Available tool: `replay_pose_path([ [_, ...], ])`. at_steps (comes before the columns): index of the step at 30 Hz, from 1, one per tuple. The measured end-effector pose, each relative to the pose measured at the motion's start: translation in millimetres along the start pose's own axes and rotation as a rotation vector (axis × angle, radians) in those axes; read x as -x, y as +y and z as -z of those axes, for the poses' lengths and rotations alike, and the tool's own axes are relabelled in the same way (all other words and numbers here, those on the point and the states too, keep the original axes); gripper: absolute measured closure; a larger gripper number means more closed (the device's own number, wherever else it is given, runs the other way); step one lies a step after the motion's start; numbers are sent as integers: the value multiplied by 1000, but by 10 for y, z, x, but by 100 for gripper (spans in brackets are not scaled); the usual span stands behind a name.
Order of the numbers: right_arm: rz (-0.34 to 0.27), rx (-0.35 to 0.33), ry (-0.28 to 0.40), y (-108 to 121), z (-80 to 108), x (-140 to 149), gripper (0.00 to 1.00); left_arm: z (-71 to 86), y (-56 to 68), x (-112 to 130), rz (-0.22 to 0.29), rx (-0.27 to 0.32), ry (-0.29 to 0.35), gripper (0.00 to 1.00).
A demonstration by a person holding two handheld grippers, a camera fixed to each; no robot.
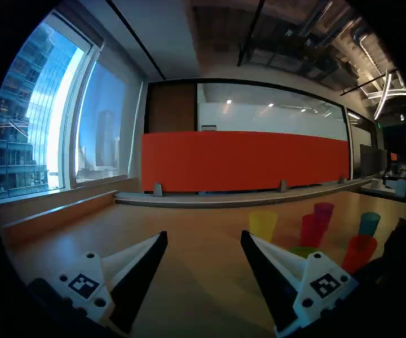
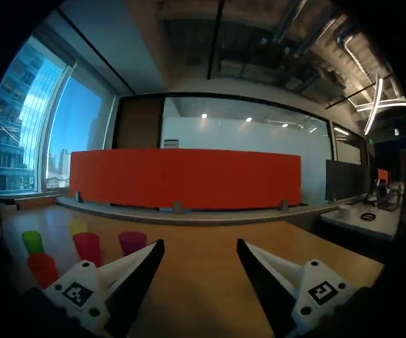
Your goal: Pour water
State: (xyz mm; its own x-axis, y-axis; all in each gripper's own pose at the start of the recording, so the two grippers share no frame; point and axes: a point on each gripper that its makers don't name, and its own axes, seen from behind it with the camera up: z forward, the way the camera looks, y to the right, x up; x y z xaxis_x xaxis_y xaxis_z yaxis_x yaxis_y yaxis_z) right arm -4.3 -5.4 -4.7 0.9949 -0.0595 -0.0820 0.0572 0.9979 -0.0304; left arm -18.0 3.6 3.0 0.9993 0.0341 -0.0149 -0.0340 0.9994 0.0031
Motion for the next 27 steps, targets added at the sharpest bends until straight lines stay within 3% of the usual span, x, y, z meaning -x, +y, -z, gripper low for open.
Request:
replay_pose_path([
  [15,-22,9,-29,36,-61,229,1,-3,-2,-2,0,0,0,3],
  [27,-15,-5,-32,-9,-47,217,1,1,-7,0,0,0,0,3],
])
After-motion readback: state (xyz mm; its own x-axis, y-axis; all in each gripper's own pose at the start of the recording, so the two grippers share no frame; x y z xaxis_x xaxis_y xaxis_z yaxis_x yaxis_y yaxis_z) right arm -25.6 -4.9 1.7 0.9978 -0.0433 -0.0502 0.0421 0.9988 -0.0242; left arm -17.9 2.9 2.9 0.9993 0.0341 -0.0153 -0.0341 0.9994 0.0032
